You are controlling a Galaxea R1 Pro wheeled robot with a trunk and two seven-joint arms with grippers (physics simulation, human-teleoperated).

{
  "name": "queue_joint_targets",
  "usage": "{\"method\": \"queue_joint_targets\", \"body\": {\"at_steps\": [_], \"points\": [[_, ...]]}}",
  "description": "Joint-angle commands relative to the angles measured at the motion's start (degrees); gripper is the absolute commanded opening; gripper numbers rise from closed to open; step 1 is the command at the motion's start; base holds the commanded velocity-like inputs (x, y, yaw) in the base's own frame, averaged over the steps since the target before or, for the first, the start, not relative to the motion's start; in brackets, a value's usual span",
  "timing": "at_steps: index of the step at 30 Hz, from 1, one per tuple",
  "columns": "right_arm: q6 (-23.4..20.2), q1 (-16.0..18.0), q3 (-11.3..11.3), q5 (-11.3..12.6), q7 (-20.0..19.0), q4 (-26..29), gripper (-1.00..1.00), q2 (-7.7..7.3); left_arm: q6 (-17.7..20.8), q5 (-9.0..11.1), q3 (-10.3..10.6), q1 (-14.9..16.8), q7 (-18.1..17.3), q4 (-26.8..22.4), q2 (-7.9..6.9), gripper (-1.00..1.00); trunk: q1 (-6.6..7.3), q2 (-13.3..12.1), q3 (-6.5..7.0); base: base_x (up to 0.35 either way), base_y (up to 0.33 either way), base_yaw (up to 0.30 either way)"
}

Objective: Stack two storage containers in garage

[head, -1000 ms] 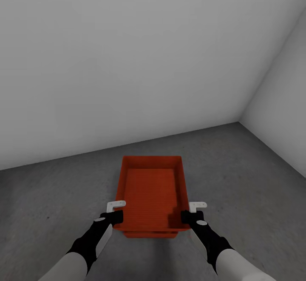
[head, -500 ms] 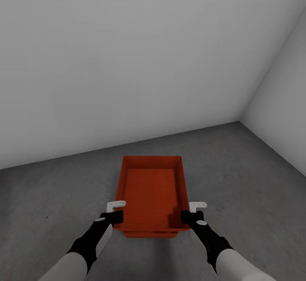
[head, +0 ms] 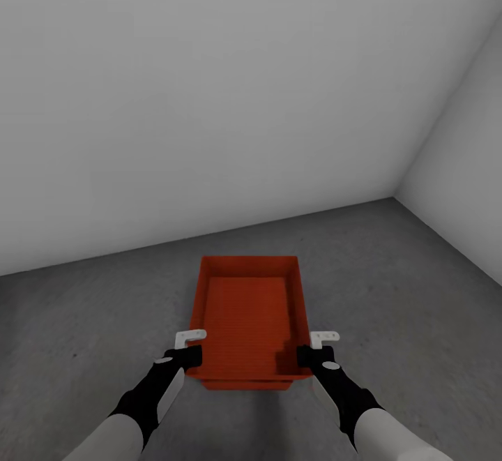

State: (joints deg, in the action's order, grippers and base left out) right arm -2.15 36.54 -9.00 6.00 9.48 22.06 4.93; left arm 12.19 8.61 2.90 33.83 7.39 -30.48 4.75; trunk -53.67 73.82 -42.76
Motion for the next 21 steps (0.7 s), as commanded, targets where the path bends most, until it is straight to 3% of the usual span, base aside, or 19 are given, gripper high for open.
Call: {"method": "queue_joint_targets", "body": {"at_steps": [1, 14, 21], "points": [[-0.22, 0.02, 0.65, 0.49, 0.90, 0.00, -1.00, -0.09, -2.72, -0.74, -2.11, 0.01, 2.01, -0.22, -1.76, -1.00, -0.22, 0.44, -0.23, 0.000, 0.000, 0.000], [-0.22, 0.02, 0.65, 0.50, 0.90, 0.00, -1.00, -0.09, -3.22, -0.79, -2.11, 0.01, 2.01, 0.76, -1.68, -1.00, -3.08, 5.66, -2.56, 0.000, 0.000, 0.000], [-0.22, 0.03, 0.65, 0.50, 0.90, 0.00, -1.00, -0.09, -3.22, -0.79, -2.09, 0.01, 2.01, 0.77, -1.67, -1.00, -3.08, 5.66, -2.56, 0.000, 0.000, 0.000]]}}
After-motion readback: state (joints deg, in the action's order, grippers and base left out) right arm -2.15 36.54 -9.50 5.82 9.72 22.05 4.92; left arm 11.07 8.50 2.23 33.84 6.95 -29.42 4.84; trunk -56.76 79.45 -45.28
